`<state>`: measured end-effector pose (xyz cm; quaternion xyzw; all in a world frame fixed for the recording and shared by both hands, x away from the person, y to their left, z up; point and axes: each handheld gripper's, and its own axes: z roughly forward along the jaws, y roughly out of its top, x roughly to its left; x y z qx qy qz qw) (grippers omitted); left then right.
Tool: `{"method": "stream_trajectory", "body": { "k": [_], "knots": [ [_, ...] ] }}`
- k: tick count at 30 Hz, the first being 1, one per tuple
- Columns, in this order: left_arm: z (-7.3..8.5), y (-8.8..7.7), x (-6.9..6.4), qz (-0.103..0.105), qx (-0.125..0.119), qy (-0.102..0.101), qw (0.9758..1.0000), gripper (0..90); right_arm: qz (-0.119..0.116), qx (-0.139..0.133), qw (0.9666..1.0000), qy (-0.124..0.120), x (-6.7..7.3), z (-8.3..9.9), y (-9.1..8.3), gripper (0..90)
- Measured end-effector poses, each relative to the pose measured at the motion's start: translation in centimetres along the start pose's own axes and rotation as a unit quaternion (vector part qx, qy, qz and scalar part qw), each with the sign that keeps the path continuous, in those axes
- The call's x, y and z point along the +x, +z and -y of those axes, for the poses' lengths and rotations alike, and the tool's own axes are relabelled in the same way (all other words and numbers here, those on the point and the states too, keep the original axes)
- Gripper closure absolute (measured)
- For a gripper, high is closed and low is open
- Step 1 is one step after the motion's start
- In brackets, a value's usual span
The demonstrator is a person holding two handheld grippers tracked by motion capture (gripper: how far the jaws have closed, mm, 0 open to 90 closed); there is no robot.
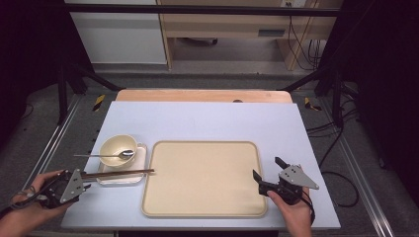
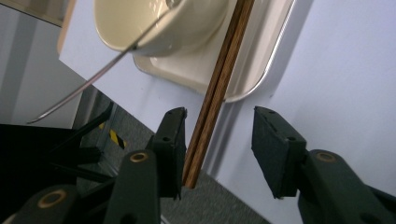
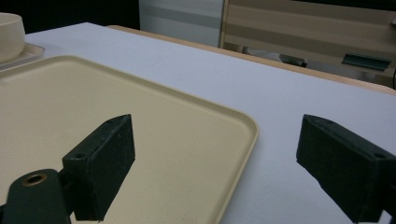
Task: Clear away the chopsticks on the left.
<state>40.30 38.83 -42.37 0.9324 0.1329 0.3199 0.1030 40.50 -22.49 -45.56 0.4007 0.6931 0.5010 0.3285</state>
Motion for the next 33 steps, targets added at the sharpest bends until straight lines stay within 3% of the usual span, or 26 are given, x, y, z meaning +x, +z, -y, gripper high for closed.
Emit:
{"method": "stream_trajectory", "body": {
  "k": [3,14,33],
  "knots": [
    [0.0,0.7,0.4,0.012,0.018,0.021,0.9995,61.5,0.000,0.000,1.0000,0.001,-0.1,0.0,0.0,11.8],
    [-0.2,2.1,1.4,0.042,0.054,0.053,0.9962,68.6,0.001,0.003,1.0000,0.002,-0.1,0.0,0.0,11.9],
    [-0.1,2.8,1.5,0.053,0.061,0.066,0.9945,74.3,0.000,0.008,1.0000,0.004,-0.1,0.1,0.1,12.1]
  ]
}}
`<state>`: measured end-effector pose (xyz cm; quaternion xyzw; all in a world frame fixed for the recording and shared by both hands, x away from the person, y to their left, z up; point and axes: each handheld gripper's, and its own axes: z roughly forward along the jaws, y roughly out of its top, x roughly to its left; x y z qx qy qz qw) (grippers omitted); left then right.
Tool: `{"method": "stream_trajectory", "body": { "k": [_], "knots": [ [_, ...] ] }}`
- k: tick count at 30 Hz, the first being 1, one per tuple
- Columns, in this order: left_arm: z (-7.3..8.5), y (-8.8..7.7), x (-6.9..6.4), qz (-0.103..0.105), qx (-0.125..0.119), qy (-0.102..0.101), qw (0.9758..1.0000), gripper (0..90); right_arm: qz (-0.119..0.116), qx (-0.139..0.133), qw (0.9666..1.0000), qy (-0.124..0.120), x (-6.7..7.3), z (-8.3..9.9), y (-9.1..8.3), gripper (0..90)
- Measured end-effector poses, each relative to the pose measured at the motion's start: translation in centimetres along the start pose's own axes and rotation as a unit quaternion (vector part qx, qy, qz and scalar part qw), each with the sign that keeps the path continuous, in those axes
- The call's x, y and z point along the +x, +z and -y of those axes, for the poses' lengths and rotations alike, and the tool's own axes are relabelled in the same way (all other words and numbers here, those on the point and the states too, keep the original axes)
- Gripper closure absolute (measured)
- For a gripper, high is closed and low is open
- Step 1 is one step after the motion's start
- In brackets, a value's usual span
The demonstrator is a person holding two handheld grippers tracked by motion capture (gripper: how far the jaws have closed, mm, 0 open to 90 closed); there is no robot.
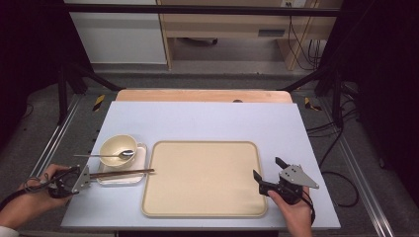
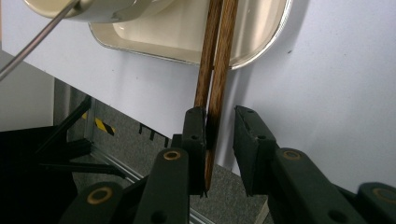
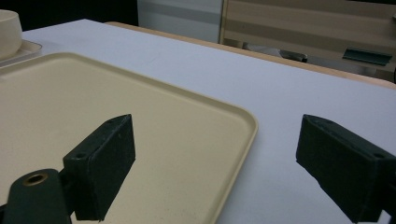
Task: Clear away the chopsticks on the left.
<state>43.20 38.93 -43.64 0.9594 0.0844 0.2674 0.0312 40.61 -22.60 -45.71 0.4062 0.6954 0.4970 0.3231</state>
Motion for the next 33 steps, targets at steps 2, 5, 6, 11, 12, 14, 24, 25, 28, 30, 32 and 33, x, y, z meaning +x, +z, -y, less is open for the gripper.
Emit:
{"method": "stream_trajectory", "body": {
  "k": [2,5,6,11,12,14,24,25,28,30,32,33],
  "knots": [
    [-0.1,0.0,0.0,0.001,0.002,0.004,1.0000,74.9,0.000,0.000,1.0000,0.000,0.0,0.0,0.0,12.1],
    [-0.1,0.3,0.1,0.004,0.004,0.006,1.0000,76.1,0.000,0.000,1.0000,0.001,0.0,0.0,0.0,12.1],
    [-0.1,0.4,0.1,0.006,0.005,0.007,0.9999,76.1,-0.001,0.000,1.0000,0.001,0.0,0.0,0.0,12.1],
    [-0.1,0.7,0.0,0.012,0.012,0.016,0.9997,77.3,0.000,-0.001,1.0000,0.000,-0.1,0.0,-0.1,12.2],
    [-0.1,0.7,-0.1,0.011,0.009,0.017,0.9997,78.3,0.000,0.000,1.0000,0.000,-0.1,0.0,-0.1,12.2],
    [-0.1,0.7,-0.1,0.011,0.011,0.022,0.9996,80.9,0.000,0.000,1.0000,0.001,-0.1,0.0,-0.1,12.2],
    [0.2,-0.5,-0.8,-0.002,-0.003,0.039,0.9992,84.3,0.000,-0.001,1.0000,-0.002,-0.1,0.0,-0.1,12.2],
    [0.2,-0.7,-0.9,-0.005,-0.006,0.037,0.9993,84.3,0.000,-0.001,1.0000,-0.003,-0.1,0.0,-0.1,12.2],
    [0.0,-1.8,-1.0,-0.019,-0.016,0.034,0.9991,84.3,0.001,-0.002,1.0000,-0.003,0.0,0.0,-0.1,12.2],
    [-0.4,-2.8,-1.0,-0.030,-0.030,0.031,0.9986,84.3,0.000,-0.003,1.0000,-0.006,0.1,-0.1,-0.1,12.2],
    [-1.1,-3.6,-1.0,-0.040,-0.042,0.032,0.9978,84.3,-0.001,-0.003,0.9999,-0.012,0.4,-0.3,-0.1,12.3],
    [-1.6,-4.0,-1.0,-0.043,-0.047,0.034,0.9974,84.2,-0.002,-0.003,0.9998,-0.018,0.5,-0.3,-0.1,12.2]
  ]
}}
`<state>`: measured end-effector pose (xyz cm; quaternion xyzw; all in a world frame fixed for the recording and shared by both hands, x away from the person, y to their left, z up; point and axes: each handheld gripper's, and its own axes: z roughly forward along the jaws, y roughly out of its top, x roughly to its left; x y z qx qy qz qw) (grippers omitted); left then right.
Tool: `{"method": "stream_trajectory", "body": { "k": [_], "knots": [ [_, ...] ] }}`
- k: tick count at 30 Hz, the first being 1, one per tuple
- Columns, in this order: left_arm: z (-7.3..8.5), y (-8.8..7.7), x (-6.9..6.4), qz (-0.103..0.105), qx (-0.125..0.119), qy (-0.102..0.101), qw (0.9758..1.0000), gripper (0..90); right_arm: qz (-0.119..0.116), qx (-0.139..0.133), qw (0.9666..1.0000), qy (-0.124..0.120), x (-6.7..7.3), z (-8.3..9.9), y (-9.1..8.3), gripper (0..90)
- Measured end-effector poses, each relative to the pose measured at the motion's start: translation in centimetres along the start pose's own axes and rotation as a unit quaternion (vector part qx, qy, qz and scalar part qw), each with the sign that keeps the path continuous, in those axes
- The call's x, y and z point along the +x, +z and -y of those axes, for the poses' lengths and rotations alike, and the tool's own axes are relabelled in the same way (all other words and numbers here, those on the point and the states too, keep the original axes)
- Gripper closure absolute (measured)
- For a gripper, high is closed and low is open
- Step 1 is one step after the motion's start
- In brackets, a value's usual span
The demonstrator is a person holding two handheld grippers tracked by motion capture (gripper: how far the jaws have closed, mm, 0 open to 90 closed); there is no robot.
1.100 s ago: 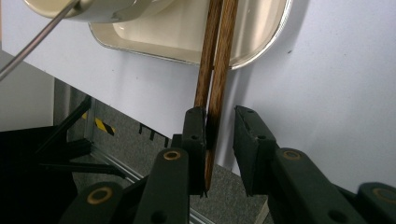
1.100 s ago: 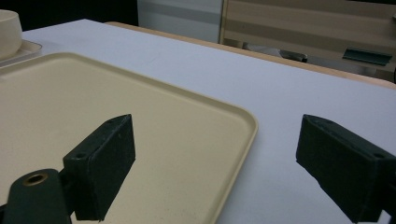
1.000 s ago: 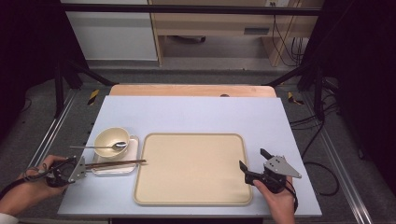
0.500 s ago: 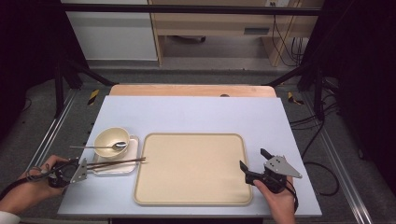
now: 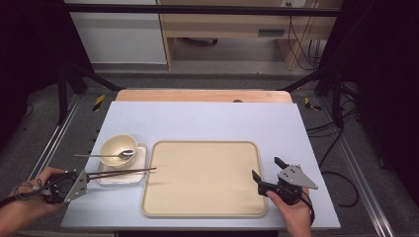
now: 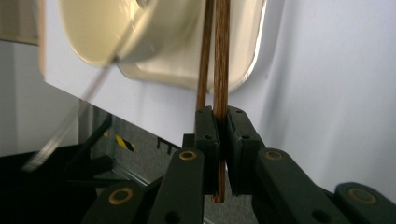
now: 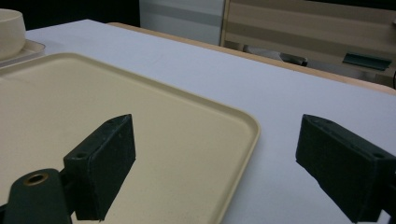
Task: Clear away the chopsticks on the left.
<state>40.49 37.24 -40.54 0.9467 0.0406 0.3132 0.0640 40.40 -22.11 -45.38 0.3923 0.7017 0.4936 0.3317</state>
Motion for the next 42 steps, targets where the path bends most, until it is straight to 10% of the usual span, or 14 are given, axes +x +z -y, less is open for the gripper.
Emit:
{"method": "stream_trajectory", "body": {
  "k": [14,20,29,42],
  "knots": [
    [-8.8,-0.9,1.5,-0.032,-0.051,0.075,0.9954,84.3,-0.031,0.030,0.9975,-0.056,2.3,-4.5,-1.0,21.1],
    [-11.8,0.2,2.1,-0.030,-0.070,0.098,0.9922,84.2,-0.067,0.063,0.9914,-0.093,3.6,-6.7,-0.3,27.3],
    [-15.3,1.5,2.1,-0.025,-0.089,0.134,0.9866,84.3,-0.145,0.136,0.9657,-0.167,7.3,-10.1,2.1,41.8],
    [-17.5,2.2,0.9,-0.025,-0.101,0.167,0.9804,84.3,-0.245,0.236,0.9224,-0.183,12.3,-12.1,6.7,62.9]
  ]
}}
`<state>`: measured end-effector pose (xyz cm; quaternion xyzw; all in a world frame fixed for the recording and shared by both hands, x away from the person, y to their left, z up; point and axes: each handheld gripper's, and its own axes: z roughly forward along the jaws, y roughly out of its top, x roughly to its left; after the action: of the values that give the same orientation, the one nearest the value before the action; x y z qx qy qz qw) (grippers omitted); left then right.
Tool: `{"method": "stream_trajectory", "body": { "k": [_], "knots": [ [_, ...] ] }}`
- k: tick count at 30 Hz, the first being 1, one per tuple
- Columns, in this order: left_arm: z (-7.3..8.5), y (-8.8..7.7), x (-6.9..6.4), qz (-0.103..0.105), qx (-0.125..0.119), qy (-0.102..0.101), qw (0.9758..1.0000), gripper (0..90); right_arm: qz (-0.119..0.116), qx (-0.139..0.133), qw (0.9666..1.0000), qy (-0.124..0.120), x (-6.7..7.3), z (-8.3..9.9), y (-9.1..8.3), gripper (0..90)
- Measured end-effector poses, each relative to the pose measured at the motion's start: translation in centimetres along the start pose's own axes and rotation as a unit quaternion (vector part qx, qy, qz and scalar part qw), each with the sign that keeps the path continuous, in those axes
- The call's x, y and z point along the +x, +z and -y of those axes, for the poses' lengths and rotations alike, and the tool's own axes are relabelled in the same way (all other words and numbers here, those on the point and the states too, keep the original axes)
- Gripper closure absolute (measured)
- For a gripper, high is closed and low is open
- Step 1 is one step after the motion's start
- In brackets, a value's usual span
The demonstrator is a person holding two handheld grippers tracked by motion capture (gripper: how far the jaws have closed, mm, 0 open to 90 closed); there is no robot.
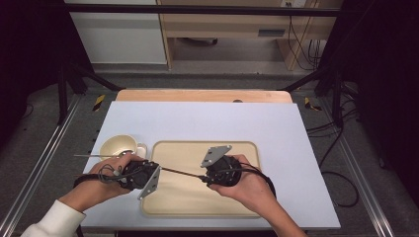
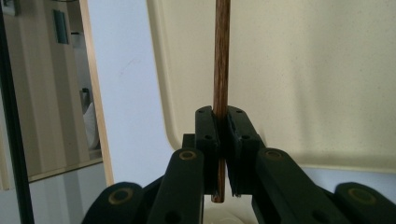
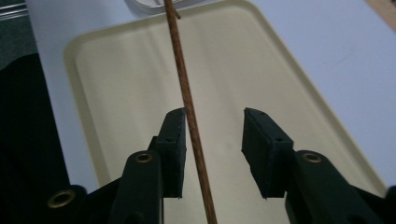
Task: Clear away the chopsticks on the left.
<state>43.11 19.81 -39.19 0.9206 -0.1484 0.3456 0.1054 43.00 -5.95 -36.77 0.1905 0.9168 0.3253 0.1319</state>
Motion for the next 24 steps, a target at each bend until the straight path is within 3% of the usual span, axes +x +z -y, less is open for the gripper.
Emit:
{"method": "stream_trajectory", "body": {
  "k": [3,10,24],
  "knots": [
    [-0.1,0.1,-0.2,0.002,0.000,0.002,1.0000,84.3,-0.026,0.008,0.9996,0.000,0.1,-0.5,1.0,67.0],
    [-0.4,0.3,-0.5,0.003,-0.004,0.011,0.9999,84.3,-0.047,0.025,0.9986,-0.003,0.2,-1.2,2.9,71.7],
    [-0.4,0.4,-0.7,0.001,-0.018,0.001,0.9998,84.1,-0.066,0.031,0.9973,-0.002,0.3,-1.7,3.9,82.8]
  ]
}}
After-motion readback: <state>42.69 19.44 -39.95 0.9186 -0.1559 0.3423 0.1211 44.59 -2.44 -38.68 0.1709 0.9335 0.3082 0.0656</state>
